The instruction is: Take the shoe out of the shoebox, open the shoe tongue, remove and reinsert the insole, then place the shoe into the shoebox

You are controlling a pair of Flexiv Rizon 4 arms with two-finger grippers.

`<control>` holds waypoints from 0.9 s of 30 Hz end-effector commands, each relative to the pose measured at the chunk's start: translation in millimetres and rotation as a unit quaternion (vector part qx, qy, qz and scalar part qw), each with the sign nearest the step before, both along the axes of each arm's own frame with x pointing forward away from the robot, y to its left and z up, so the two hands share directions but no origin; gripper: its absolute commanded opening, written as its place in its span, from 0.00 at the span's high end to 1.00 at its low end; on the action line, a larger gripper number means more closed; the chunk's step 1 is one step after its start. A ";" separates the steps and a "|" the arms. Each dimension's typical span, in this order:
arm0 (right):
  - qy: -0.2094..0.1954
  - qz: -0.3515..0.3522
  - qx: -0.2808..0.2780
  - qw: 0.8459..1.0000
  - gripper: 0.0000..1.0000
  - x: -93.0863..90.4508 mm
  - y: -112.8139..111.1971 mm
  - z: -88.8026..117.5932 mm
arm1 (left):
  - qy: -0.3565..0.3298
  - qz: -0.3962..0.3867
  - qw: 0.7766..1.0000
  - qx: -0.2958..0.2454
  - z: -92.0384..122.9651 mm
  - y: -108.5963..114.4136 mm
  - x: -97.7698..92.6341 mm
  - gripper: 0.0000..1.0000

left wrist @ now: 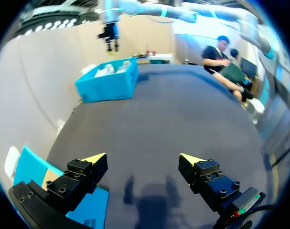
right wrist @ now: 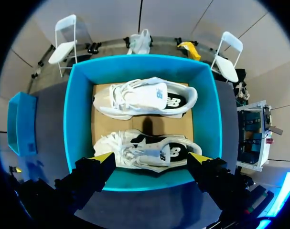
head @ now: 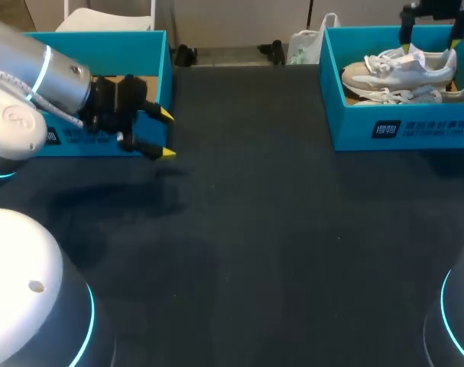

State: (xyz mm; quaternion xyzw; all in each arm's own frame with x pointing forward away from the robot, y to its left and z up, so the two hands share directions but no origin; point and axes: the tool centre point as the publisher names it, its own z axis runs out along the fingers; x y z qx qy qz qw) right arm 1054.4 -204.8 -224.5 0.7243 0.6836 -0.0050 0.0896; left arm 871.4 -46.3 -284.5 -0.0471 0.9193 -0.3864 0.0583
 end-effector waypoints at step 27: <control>0.013 0.016 0.023 1.000 0.00 -42.4 27.2 17.5 | 0.160 0.485 0.845 0.157 53.4 18.1 49.5 0.00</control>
